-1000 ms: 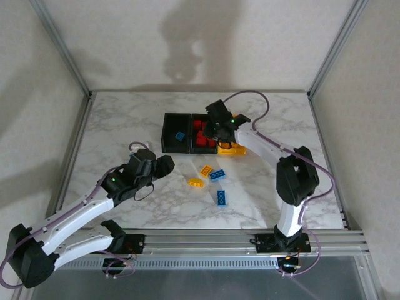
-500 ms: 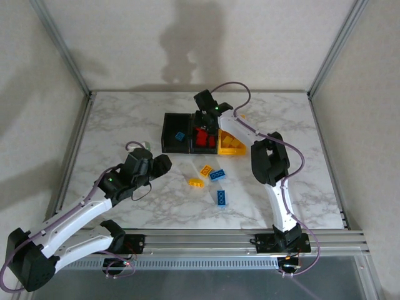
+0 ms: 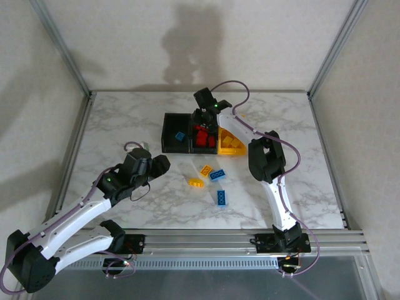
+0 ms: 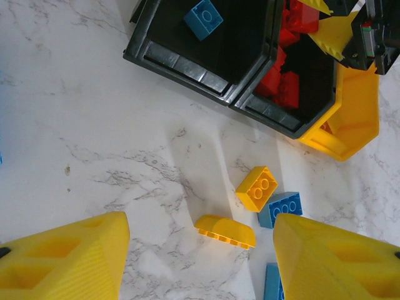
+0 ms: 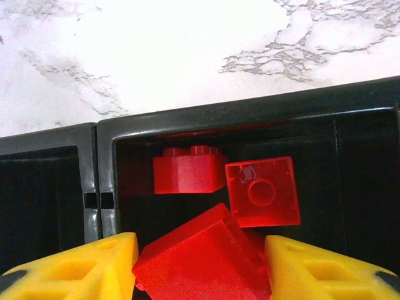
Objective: Sort the legos into containers by color
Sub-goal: Place the lego in the container, then pick up the lego from the middle-left of the table.
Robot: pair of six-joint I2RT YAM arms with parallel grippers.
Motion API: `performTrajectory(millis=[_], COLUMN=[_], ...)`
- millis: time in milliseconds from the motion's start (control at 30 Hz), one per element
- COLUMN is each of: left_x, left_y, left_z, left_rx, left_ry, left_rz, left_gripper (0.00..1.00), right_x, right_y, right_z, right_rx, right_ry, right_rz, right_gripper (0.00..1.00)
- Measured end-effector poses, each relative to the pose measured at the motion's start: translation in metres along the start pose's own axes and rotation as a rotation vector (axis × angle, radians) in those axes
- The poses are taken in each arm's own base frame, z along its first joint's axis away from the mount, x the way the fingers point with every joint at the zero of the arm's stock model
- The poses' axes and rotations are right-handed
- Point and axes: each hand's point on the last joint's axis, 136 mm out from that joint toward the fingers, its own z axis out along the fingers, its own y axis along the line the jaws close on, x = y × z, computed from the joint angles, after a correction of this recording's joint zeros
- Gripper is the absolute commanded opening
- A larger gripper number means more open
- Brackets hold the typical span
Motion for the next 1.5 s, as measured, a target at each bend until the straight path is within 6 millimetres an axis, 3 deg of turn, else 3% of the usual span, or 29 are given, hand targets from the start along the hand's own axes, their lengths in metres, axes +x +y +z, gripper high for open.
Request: performTrajectory(millis=[467, 567, 767, 900, 1033, 1300, 1500], left_x=[-0.002, -0.001, 0.000, -0.004, -0.004, -0.005, -0.007], left_y=[0.000, 0.002, 0.015, 0.030, 0.047, 0.091, 0.120], left_z=[-0.004, -0.006, -0.006, -0.004, 0.004, 0.021, 0.032], left_rx=[0.005, 0.001, -0.055, -0.118, -0.203, -0.381, -0.477], left_ry=[-0.006, -0.005, -0.006, -0.018, -0.013, -0.018, -0.011], left_rz=[-0.005, -0.004, -0.008, -0.019, -0.021, -0.023, -0.034], left_gripper=[0.63, 0.64, 0.66, 0.66, 0.64, 0.63, 0.65], right_x=[0.000, 0.004, 0.015, 0.037, 0.069, 0.148, 0.170], right_y=[0.000, -0.003, -0.001, 0.006, 0.012, -0.004, -0.014], right_z=[-0.003, -0.019, -0.084, -0.128, -0.155, -0.177, -0.191], right_rx=[-0.008, -0.014, -0.090, -0.177, -0.253, -0.365, -0.420], right_ry=[-0.002, -0.008, -0.077, -0.121, -0.133, -0.085, -0.091], right_rz=[-0.004, -0.017, -0.057, -0.117, -0.188, -0.292, -0.304], right_gripper=[0.59, 0.58, 0.57, 0.57, 0.57, 0.57, 0.57])
